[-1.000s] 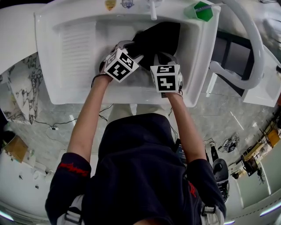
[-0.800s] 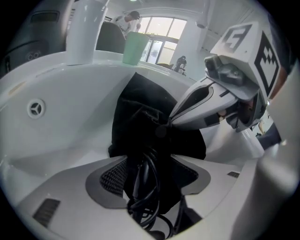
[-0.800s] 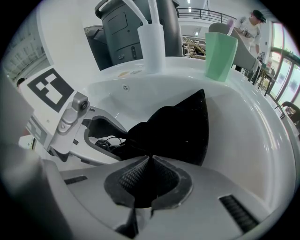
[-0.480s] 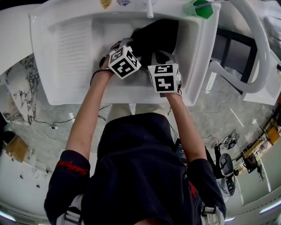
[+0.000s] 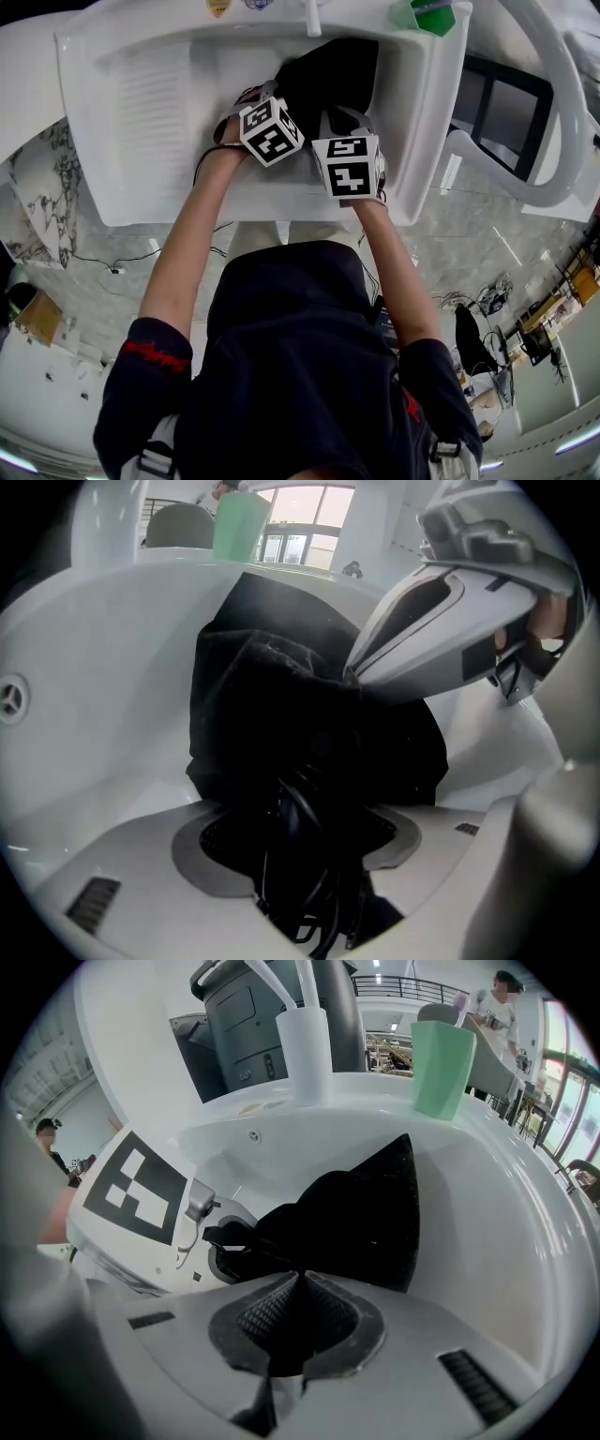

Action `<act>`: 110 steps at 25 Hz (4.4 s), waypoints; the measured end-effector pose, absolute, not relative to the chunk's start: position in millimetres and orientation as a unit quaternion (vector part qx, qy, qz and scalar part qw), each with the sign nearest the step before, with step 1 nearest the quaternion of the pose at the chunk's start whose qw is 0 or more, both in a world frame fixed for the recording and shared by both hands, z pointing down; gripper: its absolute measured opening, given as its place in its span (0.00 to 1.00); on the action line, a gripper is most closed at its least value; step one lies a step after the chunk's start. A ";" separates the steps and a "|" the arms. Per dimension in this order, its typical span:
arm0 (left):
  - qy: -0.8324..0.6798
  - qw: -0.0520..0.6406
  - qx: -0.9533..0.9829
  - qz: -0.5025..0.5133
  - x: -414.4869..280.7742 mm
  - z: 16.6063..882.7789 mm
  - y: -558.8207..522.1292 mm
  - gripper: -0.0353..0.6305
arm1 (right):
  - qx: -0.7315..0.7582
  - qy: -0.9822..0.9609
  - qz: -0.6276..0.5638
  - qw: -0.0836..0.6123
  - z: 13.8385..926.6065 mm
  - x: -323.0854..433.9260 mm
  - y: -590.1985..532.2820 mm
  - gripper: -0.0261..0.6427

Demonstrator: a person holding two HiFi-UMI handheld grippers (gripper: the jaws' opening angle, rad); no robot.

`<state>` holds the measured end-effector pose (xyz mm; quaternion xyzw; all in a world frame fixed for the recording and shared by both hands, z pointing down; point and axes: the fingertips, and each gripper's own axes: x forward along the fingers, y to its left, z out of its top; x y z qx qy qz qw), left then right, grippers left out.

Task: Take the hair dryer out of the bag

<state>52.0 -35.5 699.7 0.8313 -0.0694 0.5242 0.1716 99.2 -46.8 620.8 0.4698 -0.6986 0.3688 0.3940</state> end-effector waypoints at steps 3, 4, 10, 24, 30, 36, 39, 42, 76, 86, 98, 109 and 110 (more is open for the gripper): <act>-0.069 0.172 0.828 0.530 51.7 701.4 -35.1 0.46 | 0.470 -0.698 0.371 0.391 620.8 99.3 -46.9 0.10; -0.068 0.171 0.827 0.531 51.7 701.8 -34.8 0.46 | 0.470 -0.698 0.372 0.391 620.9 99.3 -46.8 0.10; -0.068 0.165 0.823 0.540 50.9 703.6 -34.9 0.46 | 0.470 -0.698 0.375 0.389 621.5 98.9 -47.0 0.10; -0.060 0.163 0.822 0.542 51.6 699.3 -28.7 0.38 | 0.469 -0.699 0.375 0.389 621.4 98.4 -47.8 0.10; -0.062 0.185 0.819 0.539 50.2 695.7 -27.4 0.38 | 0.467 -0.699 0.377 0.390 619.9 96.5 -48.2 0.10; -0.082 0.209 0.815 0.535 44.4 693.3 -32.0 0.38 | 0.461 -0.703 0.376 0.390 616.9 91.4 -46.1 0.10; -0.087 0.227 0.814 0.527 43.1 692.0 -33.3 0.38 | 0.459 -0.705 0.374 0.389 616.6 88.7 -45.8 0.10; -0.095 0.242 0.812 0.522 41.2 689.3 -34.5 0.38 | 0.454 -0.710 0.366 0.394 615.0 86.3 -45.1 0.10; -0.110 0.287 0.792 0.528 9.7 650.3 -20.9 0.38 | 0.458 -0.725 0.338 0.389 596.7 86.7 -38.3 0.10; -0.111 0.279 0.787 0.539 3.8 647.0 -20.2 0.38 | 0.468 -0.726 0.333 0.378 587.7 92.0 -42.7 0.10; -0.106 0.271 0.787 0.543 0.4 639.0 -18.1 0.38 | 0.492 -0.719 0.331 0.362 576.0 104.2 -52.8 0.10; -0.096 0.269 0.786 0.549 -9.2 631.7 -15.6 0.38 | 0.498 -0.720 0.313 0.368 571.6 104.8 -59.2 0.10; -0.095 0.269 0.786 0.549 -10.0 630.4 -15.1 0.38 | 0.500 -0.719 0.314 0.366 570.8 105.4 -59.8 0.10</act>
